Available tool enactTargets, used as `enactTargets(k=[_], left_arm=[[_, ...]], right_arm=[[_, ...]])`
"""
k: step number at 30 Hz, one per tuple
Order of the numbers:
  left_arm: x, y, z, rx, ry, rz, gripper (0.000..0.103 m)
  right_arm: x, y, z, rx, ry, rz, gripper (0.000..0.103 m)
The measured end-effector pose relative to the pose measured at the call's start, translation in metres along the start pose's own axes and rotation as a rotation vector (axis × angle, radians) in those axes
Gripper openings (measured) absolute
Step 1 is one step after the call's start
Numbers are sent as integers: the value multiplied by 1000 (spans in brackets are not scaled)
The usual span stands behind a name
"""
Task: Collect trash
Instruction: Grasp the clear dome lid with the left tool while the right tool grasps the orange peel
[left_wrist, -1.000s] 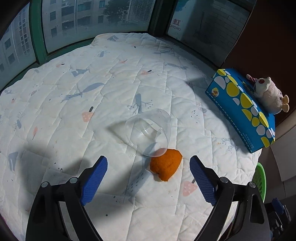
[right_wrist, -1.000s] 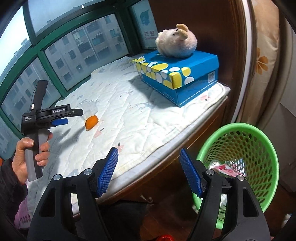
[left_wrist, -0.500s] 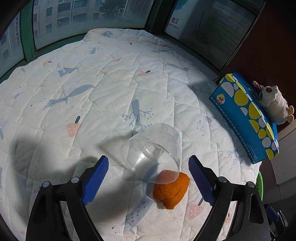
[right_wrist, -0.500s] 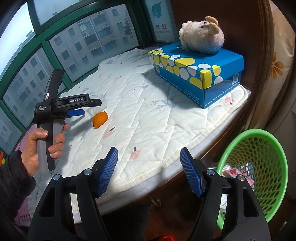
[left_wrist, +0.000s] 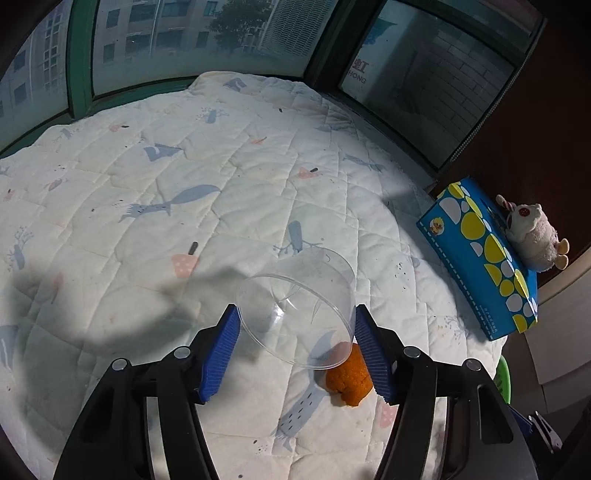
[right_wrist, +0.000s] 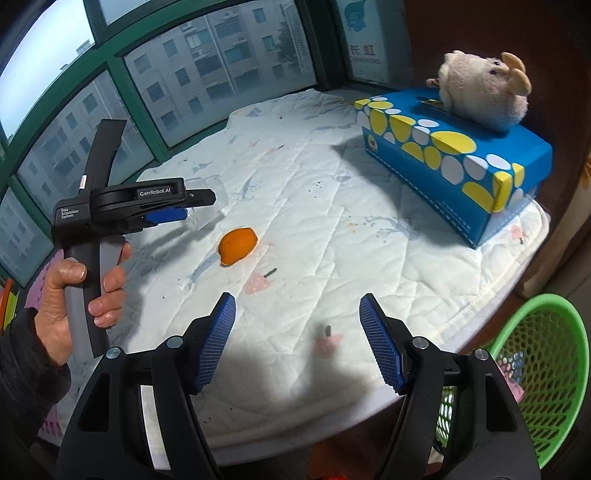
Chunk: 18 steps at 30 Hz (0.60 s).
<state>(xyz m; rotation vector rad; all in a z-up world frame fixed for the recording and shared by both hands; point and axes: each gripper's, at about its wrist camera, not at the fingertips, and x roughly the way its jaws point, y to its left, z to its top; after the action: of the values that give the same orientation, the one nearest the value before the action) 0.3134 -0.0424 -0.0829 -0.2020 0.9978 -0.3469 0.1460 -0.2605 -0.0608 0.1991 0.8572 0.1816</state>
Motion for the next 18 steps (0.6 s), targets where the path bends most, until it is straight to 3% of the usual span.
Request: enactTargets(k=[4, 11, 18], left_arm=[[-22, 16, -2, -35, -19, 8, 61], [-54, 35, -16, -31, -44, 56, 61], [-75, 52, -28, -66, -56, 59, 61]], right_arm=[[18, 17, 11, -31, 13, 36, 69], [57, 44, 24, -66, 56, 77, 58], [92, 58, 33, -55, 96, 69, 53]])
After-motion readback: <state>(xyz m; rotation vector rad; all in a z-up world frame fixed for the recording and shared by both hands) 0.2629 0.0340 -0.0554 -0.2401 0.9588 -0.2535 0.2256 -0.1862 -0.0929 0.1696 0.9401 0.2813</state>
